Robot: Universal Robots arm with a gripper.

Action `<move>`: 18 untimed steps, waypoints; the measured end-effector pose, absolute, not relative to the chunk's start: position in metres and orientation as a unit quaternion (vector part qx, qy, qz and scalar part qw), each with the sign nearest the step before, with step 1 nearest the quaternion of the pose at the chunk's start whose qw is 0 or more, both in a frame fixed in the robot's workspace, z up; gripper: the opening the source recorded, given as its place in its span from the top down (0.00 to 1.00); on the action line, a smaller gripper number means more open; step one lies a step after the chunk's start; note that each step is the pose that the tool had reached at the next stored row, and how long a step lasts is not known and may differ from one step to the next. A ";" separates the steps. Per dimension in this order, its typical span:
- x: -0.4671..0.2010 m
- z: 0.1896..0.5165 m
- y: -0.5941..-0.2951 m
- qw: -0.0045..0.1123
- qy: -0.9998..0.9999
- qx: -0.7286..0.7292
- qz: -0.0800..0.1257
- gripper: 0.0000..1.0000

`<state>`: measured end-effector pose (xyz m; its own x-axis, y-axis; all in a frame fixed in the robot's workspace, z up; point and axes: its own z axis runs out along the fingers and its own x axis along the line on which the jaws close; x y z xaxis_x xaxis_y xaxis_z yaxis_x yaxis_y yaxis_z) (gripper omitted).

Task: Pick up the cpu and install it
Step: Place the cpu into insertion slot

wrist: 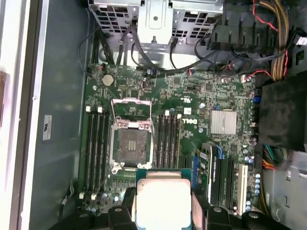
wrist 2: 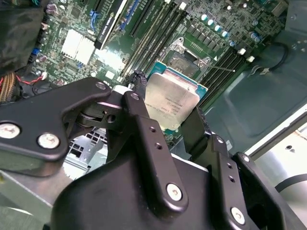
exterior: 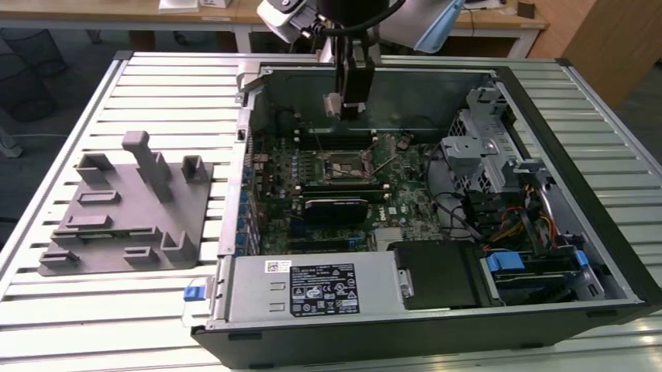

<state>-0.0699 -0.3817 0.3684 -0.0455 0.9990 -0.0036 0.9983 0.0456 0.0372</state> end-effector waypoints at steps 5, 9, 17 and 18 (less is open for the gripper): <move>-0.066 0.359 -0.371 0.014 0.723 0.691 0.012 0.46; -0.062 0.351 -0.359 0.014 0.723 0.691 0.012 0.46; -0.061 0.343 -0.355 0.014 0.723 0.691 0.012 0.46; -0.061 0.342 -0.353 0.014 0.723 0.691 0.012 0.46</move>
<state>-0.0609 -0.3535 0.3421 -0.0455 0.9990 -0.0036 0.9983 0.0457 0.0373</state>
